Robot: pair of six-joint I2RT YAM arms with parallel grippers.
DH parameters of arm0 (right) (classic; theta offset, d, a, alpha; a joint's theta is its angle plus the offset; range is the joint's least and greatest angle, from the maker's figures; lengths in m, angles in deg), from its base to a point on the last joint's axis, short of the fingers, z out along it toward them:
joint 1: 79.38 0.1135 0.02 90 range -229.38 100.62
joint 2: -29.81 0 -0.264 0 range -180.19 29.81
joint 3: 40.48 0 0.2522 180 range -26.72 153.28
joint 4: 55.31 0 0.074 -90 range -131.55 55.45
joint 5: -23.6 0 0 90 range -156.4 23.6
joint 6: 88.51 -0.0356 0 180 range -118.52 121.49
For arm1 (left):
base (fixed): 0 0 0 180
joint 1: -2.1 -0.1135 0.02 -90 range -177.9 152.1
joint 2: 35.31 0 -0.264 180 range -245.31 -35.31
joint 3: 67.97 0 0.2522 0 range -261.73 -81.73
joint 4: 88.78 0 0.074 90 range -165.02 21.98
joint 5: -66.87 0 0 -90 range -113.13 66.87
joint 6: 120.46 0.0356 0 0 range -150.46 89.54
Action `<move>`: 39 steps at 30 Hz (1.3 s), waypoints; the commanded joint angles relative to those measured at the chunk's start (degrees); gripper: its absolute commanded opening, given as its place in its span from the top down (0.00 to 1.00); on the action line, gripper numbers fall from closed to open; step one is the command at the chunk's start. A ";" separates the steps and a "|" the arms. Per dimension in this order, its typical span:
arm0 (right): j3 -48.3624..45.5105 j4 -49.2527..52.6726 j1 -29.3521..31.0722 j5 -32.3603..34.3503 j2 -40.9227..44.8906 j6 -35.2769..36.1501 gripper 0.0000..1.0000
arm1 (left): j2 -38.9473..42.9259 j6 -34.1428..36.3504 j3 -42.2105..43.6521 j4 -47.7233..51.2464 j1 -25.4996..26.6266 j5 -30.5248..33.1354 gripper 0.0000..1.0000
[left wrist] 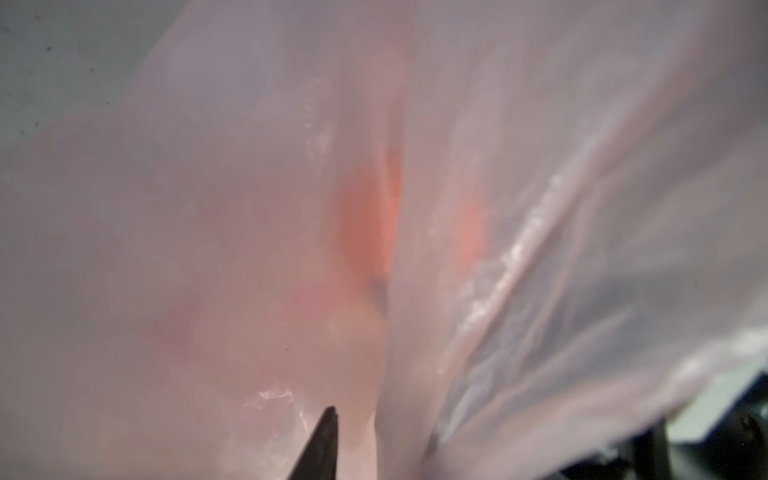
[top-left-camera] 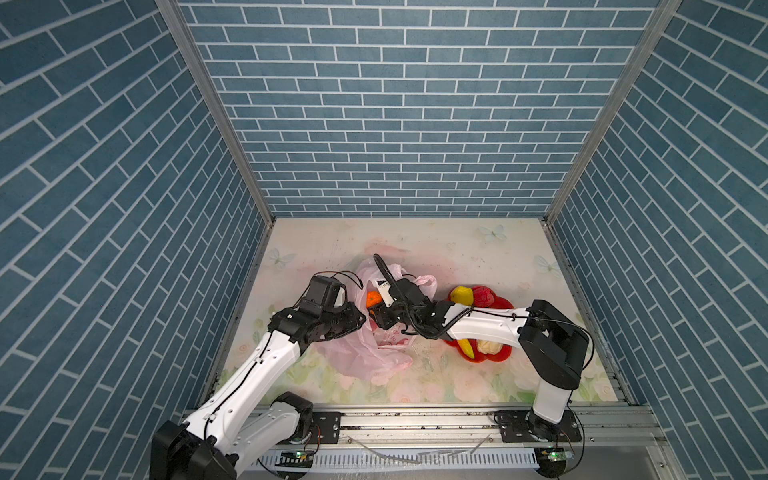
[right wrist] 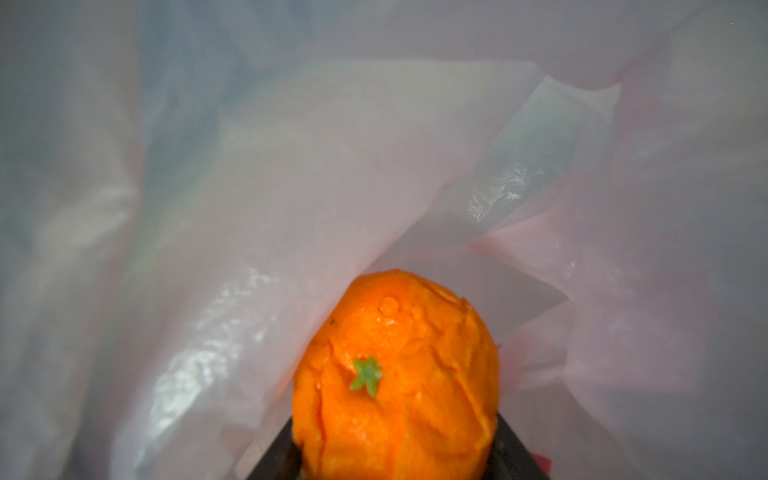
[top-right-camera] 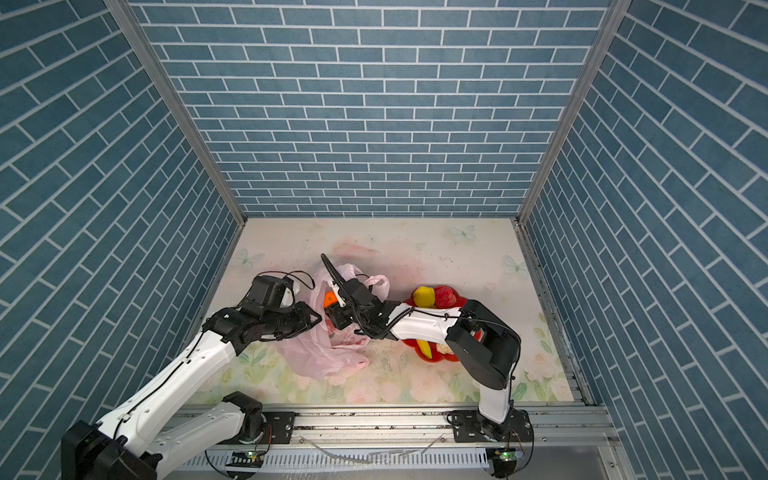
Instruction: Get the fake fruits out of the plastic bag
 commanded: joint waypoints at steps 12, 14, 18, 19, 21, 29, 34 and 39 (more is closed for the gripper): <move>-2.32 1.39 0.23 5.53 3.00 2.62 1.00 | 0.46 13.55 -19.20 26.06 -2.88 21.45 0.89; -2.35 1.59 0.23 6.21 2.81 2.64 1.00 | 0.34 14.70 -21.26 28.68 -2.86 23.53 0.88; -2.38 1.95 0.05 8.13 2.25 2.73 1.00 | 0.09 16.55 -25.34 32.39 -3.31 26.25 0.87; -2.35 1.95 0.14 8.61 2.12 2.72 1.00 | -0.07 17.04 -26.26 32.99 -3.53 26.30 0.87; -2.26 2.05 -0.04 9.09 1.54 2.73 1.00 | -0.46 18.10 -28.48 34.34 -4.27 26.53 0.87; -2.01 1.62 -0.83 9.31 -1.46 1.77 1.00 | -1.18 20.46 -35.29 39.23 -4.95 28.49 0.83; -1.49 1.89 -0.91 8.14 -0.76 2.09 1.00 | -1.13 20.38 -35.14 39.82 -5.88 28.14 0.67; -0.35 3.85 -0.74 7.55 1.17 3.29 1.00 | -1.04 18.40 -37.95 37.34 -6.46 18.04 0.52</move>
